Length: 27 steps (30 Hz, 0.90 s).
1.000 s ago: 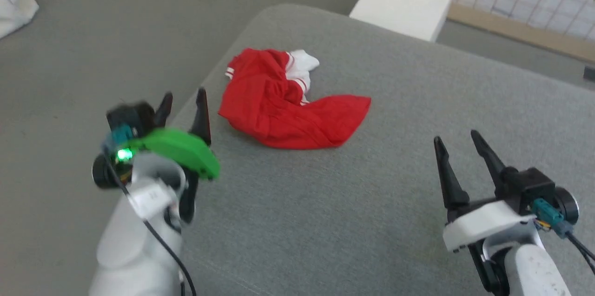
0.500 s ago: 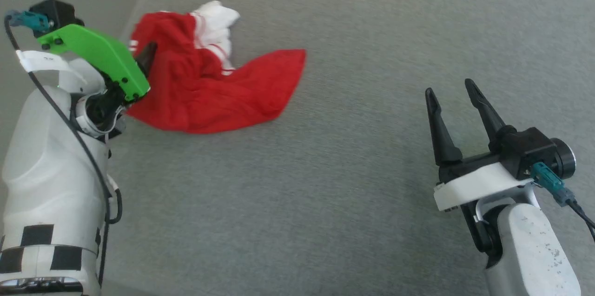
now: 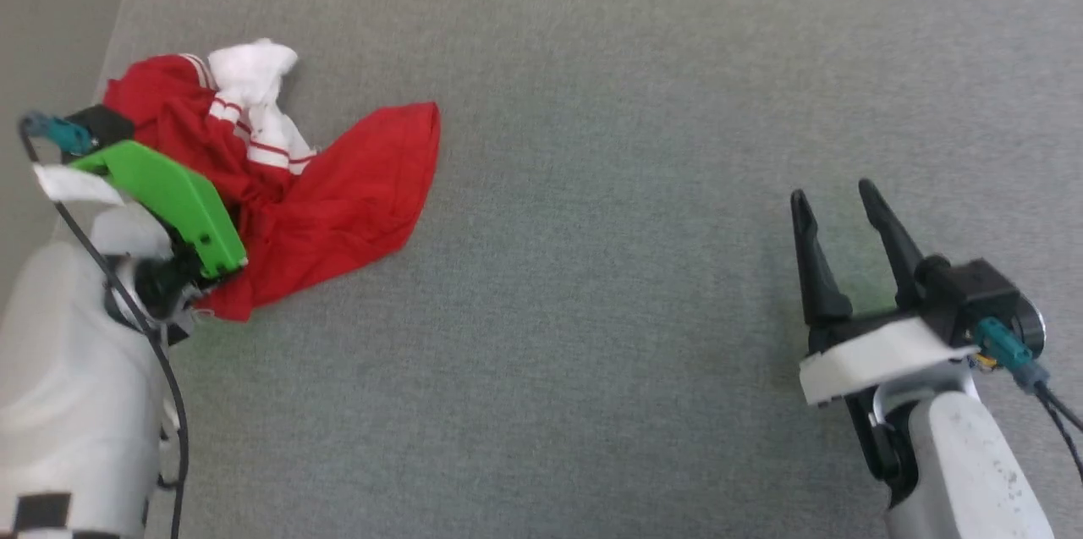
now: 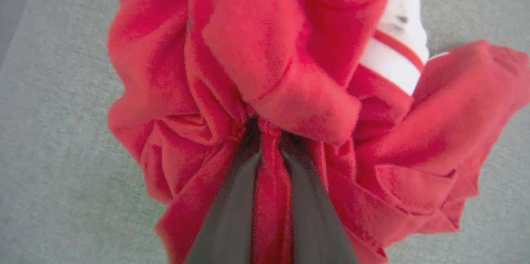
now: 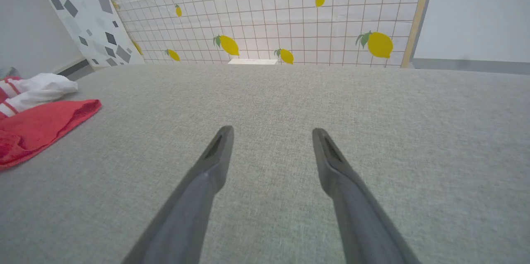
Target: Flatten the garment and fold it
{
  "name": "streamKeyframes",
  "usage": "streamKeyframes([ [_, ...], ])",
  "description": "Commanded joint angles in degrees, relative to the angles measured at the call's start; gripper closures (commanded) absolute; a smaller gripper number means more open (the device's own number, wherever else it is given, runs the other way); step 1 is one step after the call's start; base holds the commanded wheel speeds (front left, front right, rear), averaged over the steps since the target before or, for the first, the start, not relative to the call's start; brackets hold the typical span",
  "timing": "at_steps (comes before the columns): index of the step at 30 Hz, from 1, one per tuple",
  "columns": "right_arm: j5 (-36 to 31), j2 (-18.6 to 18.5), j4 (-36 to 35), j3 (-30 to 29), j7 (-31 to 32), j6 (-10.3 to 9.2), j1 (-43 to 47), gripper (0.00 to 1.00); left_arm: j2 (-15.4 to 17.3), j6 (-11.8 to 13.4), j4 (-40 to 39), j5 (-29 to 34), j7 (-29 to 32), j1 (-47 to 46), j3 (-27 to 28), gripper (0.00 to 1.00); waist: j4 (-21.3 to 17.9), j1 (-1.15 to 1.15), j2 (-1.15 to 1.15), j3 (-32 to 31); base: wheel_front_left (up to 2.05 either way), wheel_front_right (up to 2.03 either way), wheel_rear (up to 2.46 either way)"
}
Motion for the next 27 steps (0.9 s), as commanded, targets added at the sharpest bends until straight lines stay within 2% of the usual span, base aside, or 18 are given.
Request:
streamKeyframes([
  [1, 0.44, -0.04, 0.41, -0.22, -0.52, -0.09, 1.20, 0.00, -0.48, -0.57, -0.66, 1.92, -3.35, 2.00, -0.98, 1.00, 1.70, 0.00, 0.00, -5.15, 0.00, 0.00, 0.00],
  [5, 1.21, -0.04, 1.12, -0.98, -0.78, -0.09, 3.02, 0.00, -0.09, -0.93, -4.67, 6.69, -16.43, 1.25, -1.68, 1.00, 2.76, 0.00, 0.00, -9.53, 0.00, 0.00, 0.00],
  [10, 2.33, -0.04, 1.91, -1.76, -1.00, -0.09, 5.22, 0.00, -1.42, -1.02, -8.10, 12.18, -31.30, -1.29, -3.59, 1.00, 2.92, 0.00, 0.00, -14.11, 0.00, 0.00, 0.00],
  [15, 3.07, -0.04, 2.06, -2.75, -1.13, -0.09, 7.64, 0.00, -4.85, -1.98, -10.02, 15.69, -41.35, -3.85, -7.03, 1.00, 1.04, 0.00, 0.00, -17.76, 0.00, 0.00, 0.00],
  [16, 3.16, -0.04, 2.05, -3.12, -1.14, -0.09, 8.31, 0.00, -6.75, -2.38, -10.49, 16.35, -43.84, -4.74, -8.47, 1.00, -0.29, 0.00, 0.00, -18.68, 0.00, 0.00, 0.00],
  [23, 3.04, -0.04, 1.26, -3.85, -0.73, -0.09, 9.62, 0.00, -14.28, -4.16, -11.11, 17.05, -48.00, -5.52, -14.48, 1.00, -7.34, 0.00, 0.00, -20.18, 0.00, 0.00, 0.00],
  [27, 2.98, -0.04, 0.49, -3.45, -0.20, -0.09, 9.69, 0.00, -16.96, -5.12, -10.15, 15.71, -48.00, -4.24, -18.20, 1.00, -12.37, 0.00, 0.00, -19.83, 0.00, 0.00, 0.00],
])
